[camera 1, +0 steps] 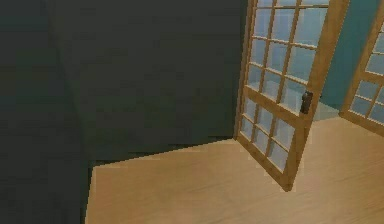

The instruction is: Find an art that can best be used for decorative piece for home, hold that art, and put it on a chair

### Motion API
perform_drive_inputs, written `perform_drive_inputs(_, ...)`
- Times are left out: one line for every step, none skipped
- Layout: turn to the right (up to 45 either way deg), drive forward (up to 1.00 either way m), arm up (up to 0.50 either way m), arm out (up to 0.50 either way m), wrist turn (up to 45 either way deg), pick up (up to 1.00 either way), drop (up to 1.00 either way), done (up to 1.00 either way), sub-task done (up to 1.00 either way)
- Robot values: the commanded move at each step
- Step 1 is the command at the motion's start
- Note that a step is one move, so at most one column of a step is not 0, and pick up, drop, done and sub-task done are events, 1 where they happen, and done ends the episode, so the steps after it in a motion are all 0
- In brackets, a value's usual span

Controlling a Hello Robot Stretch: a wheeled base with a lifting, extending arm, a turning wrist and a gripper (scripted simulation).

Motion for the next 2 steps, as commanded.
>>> perform_drive_inputs(0.0, 0.0, 0.0, -0.1, 0.0, 0.0, 0.0, 0.0, 0.0)
perform_drive_inputs(0.0, 0.0, 0.0, 0.0, 0.0, 0.0, 0.0, 1.0, 0.0)
